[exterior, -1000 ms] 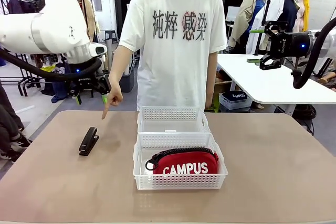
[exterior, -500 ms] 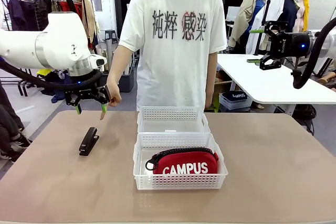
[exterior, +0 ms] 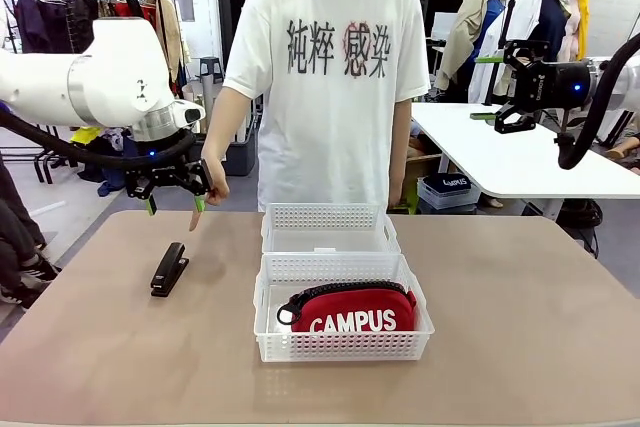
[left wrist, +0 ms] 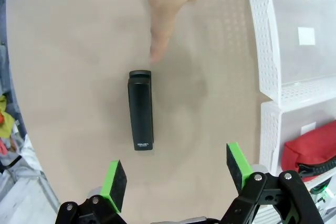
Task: Distribute items into two baskets.
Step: Pick up the Stapler that the person points to.
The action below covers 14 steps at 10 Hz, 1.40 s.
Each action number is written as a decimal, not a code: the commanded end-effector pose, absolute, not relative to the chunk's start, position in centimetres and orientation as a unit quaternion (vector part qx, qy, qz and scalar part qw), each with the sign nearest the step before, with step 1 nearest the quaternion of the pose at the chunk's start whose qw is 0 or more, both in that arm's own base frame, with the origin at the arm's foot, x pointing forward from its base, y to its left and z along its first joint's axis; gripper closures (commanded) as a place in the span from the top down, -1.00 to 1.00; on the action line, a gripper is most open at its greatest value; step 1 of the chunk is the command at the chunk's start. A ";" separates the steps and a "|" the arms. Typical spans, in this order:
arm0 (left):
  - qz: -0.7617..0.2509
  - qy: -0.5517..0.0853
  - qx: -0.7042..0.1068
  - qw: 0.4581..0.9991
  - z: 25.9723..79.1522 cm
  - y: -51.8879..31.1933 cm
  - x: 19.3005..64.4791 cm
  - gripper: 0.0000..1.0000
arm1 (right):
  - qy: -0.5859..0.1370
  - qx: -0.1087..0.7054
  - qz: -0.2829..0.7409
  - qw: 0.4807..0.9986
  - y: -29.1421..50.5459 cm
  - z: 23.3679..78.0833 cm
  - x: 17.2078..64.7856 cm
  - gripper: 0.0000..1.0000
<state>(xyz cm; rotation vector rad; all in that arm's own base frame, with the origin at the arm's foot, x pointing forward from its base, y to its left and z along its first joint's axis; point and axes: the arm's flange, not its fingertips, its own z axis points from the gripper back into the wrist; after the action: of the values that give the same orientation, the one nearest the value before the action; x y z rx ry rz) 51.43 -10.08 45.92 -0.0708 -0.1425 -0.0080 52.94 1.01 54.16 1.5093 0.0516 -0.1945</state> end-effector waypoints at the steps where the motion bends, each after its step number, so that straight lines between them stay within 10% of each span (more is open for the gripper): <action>1: 0.012 -0.071 -0.002 0.997 44.9 -9.5 51.4 1.00 | 0.025 0.682 -0.092 0.725 1.0 54.3 52.9 1.00; 14: -0.015 -0.033 0.013 0.999 33.7 -7.4 54.2 1.00 | 0.025 0.682 -0.092 0.725 1.0 54.3 52.9 1.00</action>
<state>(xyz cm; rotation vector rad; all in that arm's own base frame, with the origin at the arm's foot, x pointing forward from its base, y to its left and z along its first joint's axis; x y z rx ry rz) 53.49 -7.87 33.73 0.0581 -0.0646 -0.0133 52.94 1.02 54.14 1.5093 0.0519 -0.1947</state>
